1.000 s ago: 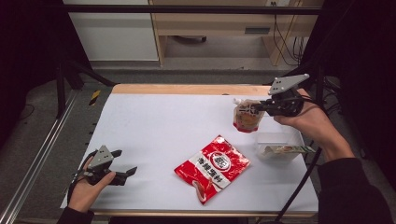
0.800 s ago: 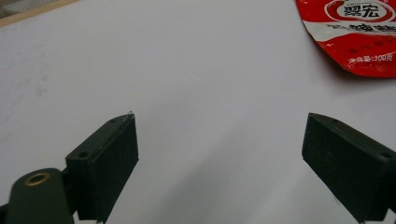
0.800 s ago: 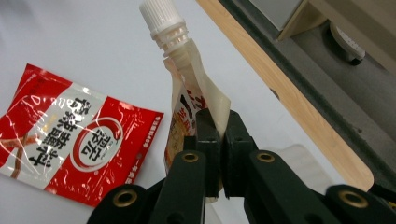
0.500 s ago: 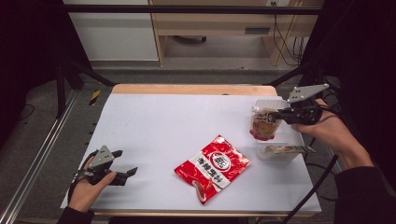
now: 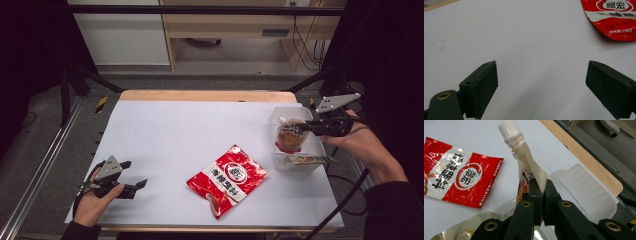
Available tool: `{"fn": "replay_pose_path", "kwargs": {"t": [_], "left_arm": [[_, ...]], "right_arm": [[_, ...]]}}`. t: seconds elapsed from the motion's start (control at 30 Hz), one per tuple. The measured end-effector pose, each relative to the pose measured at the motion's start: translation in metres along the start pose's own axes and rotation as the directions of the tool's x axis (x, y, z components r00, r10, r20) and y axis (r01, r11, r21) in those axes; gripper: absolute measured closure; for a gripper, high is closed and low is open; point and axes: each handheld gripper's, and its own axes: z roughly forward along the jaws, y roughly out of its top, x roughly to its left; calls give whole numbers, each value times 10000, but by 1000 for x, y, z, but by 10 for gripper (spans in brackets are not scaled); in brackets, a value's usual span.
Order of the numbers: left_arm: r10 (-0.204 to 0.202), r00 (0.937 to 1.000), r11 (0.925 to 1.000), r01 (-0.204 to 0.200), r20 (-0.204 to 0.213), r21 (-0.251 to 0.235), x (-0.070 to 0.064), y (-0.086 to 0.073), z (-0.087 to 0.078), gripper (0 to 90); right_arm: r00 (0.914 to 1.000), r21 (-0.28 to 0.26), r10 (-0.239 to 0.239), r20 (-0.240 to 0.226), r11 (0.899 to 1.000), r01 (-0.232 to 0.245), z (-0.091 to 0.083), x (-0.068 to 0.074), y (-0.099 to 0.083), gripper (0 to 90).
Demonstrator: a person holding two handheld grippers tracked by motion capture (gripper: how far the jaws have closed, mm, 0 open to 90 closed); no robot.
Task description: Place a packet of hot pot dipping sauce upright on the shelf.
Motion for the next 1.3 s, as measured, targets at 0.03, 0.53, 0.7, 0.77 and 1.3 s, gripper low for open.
{"fn": "replay_pose_path", "kwargs": {"t": [0.03, 0.53, 0.7, 0.77, 1.3], "left_arm": [[17, 10000, 10000, -17, -8, 11, 0, 0, 0, 105], [79, 10000, 9999, -80, 28, 85, -1, 0, 2, 105], [75, 10000, 9999, -75, 32, 89, -1, 0, 2, 105], [76, 10000, 9999, -77, 38, 89, -1, 0, 2, 105], [192, 9998, 9996, -194, 99, 186, -4, 0, 3, 105]], "right_arm": [[10000, 21, 35, -15, 10000, -35, 0, -1, -2, 881], [9987, 152, 431, -255, 9990, -428, 16, 0, -25, 881], [9976, 187, 598, -347, 9981, -592, 23, 1, -33, 881], [9975, 221, 604, -360, 9980, -596, 24, 1, -35, 880], [9927, 527, 1205, 66, 9913, -1207, 21, 5, -50, 570]]}}
